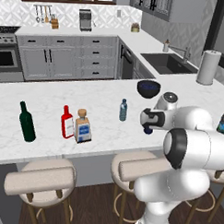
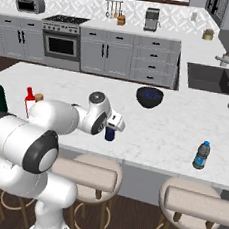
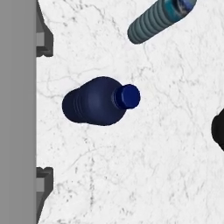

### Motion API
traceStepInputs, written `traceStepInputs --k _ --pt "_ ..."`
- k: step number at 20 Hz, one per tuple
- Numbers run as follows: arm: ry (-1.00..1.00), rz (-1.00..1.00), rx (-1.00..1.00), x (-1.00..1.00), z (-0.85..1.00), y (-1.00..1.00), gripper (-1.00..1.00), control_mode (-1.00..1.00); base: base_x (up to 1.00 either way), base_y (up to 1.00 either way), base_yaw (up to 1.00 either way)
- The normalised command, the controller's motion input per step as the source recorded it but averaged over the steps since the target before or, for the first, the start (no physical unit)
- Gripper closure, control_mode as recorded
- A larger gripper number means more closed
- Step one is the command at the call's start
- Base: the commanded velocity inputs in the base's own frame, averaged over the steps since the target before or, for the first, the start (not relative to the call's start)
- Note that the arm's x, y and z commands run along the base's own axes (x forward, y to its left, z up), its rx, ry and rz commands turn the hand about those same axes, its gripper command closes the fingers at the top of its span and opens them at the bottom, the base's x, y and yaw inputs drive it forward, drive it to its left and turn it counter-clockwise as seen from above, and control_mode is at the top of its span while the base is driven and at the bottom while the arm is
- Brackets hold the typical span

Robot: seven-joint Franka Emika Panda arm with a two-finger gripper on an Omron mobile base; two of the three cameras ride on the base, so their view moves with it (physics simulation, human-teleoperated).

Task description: Move the plastic bottles in the middle to the plastics group, and the glass bottles in the middle to the glass group.

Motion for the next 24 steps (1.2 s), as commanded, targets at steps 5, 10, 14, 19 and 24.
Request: traceStepInputs --k 5,10,14,19,24 --pt "0.00 0.00 0.00 0.20 -0.04 0.09 -1.00 -1.00 0.00 0.00 0.00" --pt "0.00 0.00 0.00 0.15 -0.05 0.03 -1.00 -1.00 0.00 0.00 0.00" --pt "0.00 0.00 0.00 0.11 -0.11 -0.02 -1.00 -1.00 0.00 0.00 0.00" --pt "0.00 0.00 0.00 0.08 -0.13 0.00 -1.00 -1.00 0.00 0.00 0.00" --pt "0.00 0.00 0.00 0.05 -0.10 -0.04 -1.00 -1.00 0.00 0.00 0.00"
